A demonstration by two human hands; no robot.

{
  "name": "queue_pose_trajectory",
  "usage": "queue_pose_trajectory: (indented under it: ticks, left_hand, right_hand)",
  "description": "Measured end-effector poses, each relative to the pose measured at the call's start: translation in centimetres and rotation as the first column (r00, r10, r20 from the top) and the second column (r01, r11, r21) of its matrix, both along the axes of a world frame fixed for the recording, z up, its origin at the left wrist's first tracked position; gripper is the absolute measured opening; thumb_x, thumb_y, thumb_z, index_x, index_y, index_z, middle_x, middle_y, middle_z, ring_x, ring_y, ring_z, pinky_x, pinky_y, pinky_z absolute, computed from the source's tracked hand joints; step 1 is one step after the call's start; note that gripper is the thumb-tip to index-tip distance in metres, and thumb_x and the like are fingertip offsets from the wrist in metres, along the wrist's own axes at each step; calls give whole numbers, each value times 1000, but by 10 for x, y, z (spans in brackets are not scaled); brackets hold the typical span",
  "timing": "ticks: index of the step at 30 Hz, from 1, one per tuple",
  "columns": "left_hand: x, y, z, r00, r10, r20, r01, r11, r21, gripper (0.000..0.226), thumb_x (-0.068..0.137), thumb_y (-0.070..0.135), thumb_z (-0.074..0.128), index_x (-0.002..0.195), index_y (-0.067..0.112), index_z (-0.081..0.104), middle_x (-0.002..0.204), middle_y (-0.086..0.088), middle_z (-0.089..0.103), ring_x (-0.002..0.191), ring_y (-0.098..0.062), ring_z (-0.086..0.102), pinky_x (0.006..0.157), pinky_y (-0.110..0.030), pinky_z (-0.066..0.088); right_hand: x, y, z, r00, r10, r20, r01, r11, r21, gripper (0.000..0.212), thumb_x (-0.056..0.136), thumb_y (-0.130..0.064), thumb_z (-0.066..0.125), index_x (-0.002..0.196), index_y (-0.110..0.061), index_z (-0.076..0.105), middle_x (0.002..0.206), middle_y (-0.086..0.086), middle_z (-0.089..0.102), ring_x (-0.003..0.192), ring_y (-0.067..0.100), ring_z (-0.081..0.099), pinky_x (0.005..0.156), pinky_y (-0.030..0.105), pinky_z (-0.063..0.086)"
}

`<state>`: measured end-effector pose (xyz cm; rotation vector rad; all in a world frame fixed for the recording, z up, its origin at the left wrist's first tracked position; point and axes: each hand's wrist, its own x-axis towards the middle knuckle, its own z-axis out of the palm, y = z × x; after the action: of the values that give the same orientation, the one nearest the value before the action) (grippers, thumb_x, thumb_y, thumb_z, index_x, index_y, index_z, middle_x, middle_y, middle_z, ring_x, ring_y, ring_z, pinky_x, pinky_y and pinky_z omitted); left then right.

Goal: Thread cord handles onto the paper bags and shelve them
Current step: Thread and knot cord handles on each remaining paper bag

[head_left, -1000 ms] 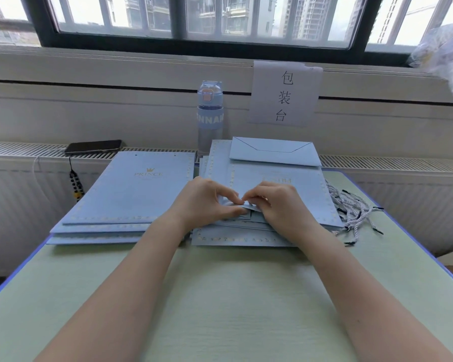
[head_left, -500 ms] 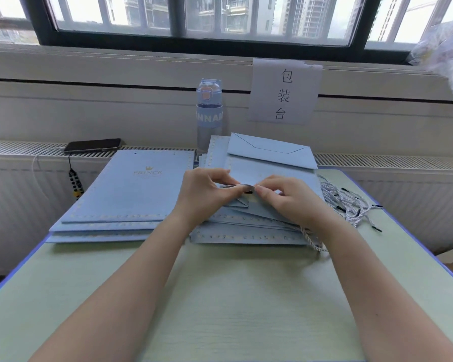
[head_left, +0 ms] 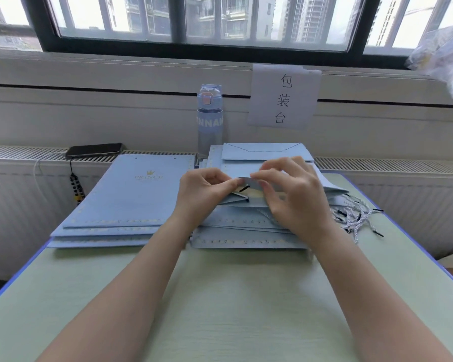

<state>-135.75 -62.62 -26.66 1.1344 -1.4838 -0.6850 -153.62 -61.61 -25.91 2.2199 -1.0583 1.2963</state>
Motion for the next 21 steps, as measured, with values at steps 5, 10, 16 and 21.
queue_pose_trajectory:
  ticks: [5,10,16,21]
  left_hand:
    - [-3,3,5,1000,-7,18,6,1000,23,22,73,30,81,72,9,75,70,-3,73,74,-20,70,76,-34,54]
    - [-3,6,8,1000,-18,2,18,1000,16,23,72,30,82,71,8,75,69,-4,73,74,-21,70,75,-32,54]
    - [-2,6,8,1000,1,0,-1,1000,10,22,72,32,81,70,11,74,70,-4,72,74,-24,69,75,-36,54]
    - [8,0,10,994,59,-91,-59,998,10,9,74,25,81,72,18,75,70,4,73,69,-9,67,73,-29,54]
  right_hand:
    - [-1,-7,-12,982,-101,-161,99,995,-19,14,79,-28,62,86,-26,74,103,1,65,93,26,56,80,42,41]
    - [1,-8,-13,980,-132,-149,118,988,-97,8,80,-24,65,78,-20,72,94,3,65,82,28,59,73,38,39]
    - [-3,-9,-11,988,-127,-87,115,985,-126,13,84,-22,61,77,-16,70,85,-1,65,75,26,58,71,37,40]
    - [-18,-14,-7,993,-60,103,60,998,0,10,80,-3,64,80,-12,69,80,-6,65,74,13,57,75,25,38]
